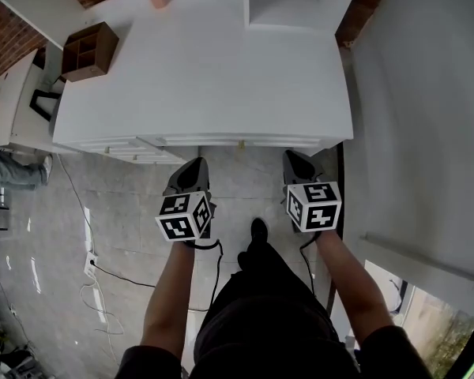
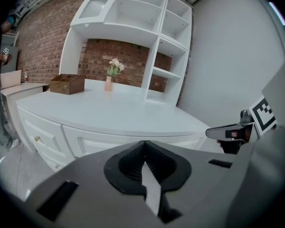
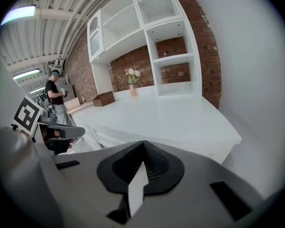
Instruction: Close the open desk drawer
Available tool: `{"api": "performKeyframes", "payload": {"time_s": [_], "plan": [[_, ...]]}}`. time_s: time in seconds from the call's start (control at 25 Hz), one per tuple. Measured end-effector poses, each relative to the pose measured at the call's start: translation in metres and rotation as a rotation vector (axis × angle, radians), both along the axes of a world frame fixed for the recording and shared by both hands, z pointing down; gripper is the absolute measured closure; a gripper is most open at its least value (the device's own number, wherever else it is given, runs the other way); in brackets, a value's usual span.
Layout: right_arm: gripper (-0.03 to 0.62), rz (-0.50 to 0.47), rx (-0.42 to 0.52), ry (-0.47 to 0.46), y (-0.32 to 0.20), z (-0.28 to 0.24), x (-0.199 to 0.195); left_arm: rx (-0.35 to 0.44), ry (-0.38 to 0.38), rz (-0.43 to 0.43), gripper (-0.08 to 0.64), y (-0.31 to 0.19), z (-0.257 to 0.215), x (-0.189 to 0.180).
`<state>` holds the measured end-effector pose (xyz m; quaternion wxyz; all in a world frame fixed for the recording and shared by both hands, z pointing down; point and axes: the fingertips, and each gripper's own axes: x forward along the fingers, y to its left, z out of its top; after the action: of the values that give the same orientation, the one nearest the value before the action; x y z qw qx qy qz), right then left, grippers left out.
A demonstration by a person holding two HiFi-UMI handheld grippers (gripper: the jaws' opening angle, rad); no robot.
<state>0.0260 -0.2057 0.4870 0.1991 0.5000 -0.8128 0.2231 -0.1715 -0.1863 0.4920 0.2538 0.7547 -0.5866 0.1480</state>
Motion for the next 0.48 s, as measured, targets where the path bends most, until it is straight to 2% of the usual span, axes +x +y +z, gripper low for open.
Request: {"api": "performKeyframes", "payload": {"time_s": [0.48], "plan": [[0.588, -0.027, 0.119, -0.042, 0.045, -0.050, 0.001, 0.116, -0.035, -0.026, 0.549, 0.051, -0.051, -0.004]]}}
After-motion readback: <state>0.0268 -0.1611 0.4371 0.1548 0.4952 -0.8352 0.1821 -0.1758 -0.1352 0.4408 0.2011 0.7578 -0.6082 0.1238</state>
